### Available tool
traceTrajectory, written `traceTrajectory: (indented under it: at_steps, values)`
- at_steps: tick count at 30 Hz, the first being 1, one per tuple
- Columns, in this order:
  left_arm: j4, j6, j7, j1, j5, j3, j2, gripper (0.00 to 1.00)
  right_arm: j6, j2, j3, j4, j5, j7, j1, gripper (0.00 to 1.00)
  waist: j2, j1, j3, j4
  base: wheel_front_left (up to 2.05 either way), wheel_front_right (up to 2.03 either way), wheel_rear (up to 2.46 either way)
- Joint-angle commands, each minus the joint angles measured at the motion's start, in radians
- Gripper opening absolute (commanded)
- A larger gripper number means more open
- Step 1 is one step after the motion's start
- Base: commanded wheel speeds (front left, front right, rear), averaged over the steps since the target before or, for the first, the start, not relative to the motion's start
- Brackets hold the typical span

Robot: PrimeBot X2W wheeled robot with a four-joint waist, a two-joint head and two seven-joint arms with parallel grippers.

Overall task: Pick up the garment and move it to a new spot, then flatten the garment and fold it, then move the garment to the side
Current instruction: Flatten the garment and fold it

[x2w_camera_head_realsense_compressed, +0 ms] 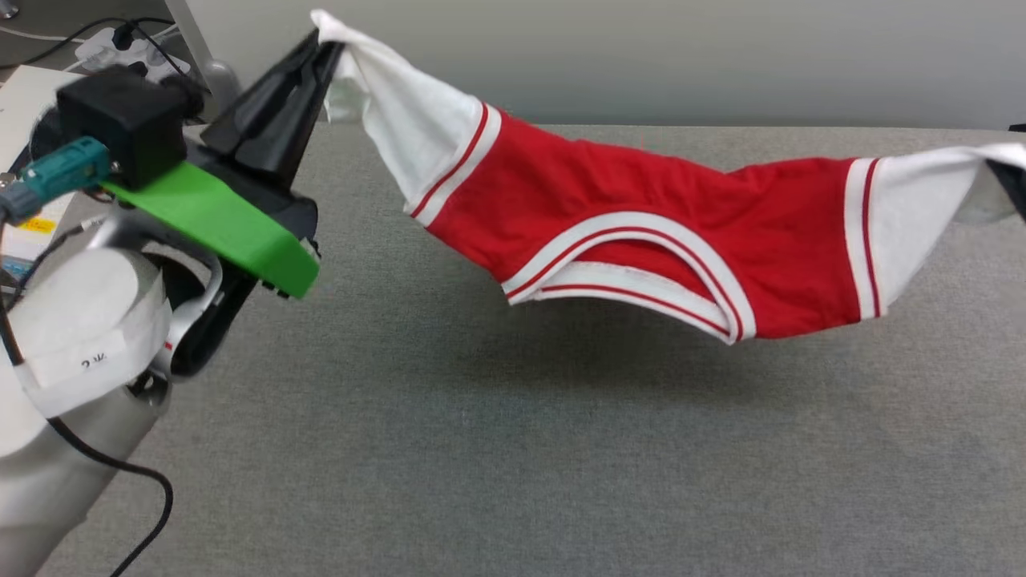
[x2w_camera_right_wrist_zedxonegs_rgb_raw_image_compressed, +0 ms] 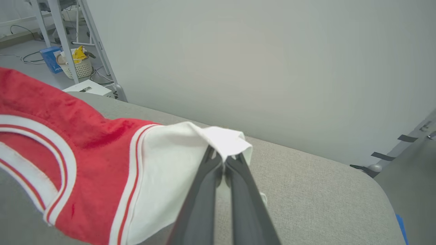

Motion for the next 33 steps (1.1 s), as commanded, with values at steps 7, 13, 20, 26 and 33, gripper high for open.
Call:
traceTrajectory:
  at_steps: [7,13,20,26,33]
  values:
    - [0.019,-0.036,0.022,-0.198,0.005,0.036,-0.061,0.0,-0.001,0.03,-0.108,-0.096,-0.064,0.045,-0.14,0.0,0.0,0.0,0.022,-0.012,0.0,0.0,0.0]
    - [0.097,-0.067,0.046,-0.345,0.002,0.04,-0.13,0.0,-0.001,0.037,-0.097,-0.082,-0.081,0.079,-0.288,0.0,0.0,0.0,0.055,-0.025,0.0,0.0,0.0]
    - [0.233,-0.105,0.059,-0.51,0.012,0.037,-0.206,0.0,-0.001,0.034,-0.027,0.033,-0.091,0.075,-0.484,0.0,0.0,0.0,0.133,-0.039,0.0,0.0,0.0]
    - [0.359,-0.131,0.06,-0.668,0.037,0.043,-0.25,0.0,-0.001,0.037,0.055,0.18,-0.106,0.046,-0.7,0.0,0.0,0.0,0.233,-0.048,0.0,0.0,0.0]
    - [0.52,-0.146,0.048,-0.867,0.1,0.037,-0.292,0.0,-0.001,0.072,0.144,0.389,-0.149,-0.028,-0.992,0.0,0.0,0.0,0.352,-0.049,0.0,0.0,0.0]
